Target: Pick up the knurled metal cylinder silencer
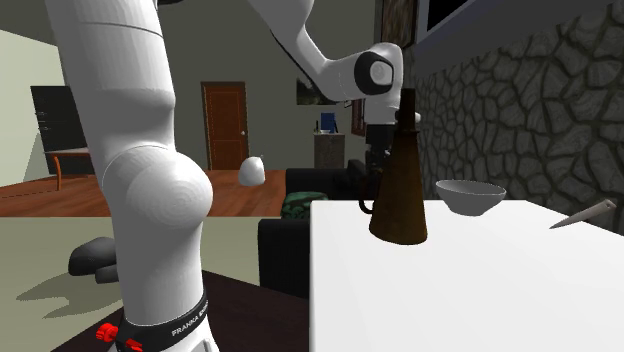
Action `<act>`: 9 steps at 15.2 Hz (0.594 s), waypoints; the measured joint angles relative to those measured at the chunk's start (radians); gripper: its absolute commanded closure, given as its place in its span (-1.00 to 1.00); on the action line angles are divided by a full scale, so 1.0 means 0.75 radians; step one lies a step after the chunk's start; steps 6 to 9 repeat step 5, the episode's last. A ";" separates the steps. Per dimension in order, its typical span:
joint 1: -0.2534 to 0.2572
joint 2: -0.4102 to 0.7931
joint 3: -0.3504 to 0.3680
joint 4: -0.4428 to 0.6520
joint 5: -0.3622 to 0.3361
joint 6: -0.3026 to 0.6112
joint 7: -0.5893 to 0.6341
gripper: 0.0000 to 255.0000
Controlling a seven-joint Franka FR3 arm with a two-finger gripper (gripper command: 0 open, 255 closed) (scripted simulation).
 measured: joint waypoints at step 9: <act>0.001 -0.034 0.002 0.046 -0.003 -0.079 0.003 1.00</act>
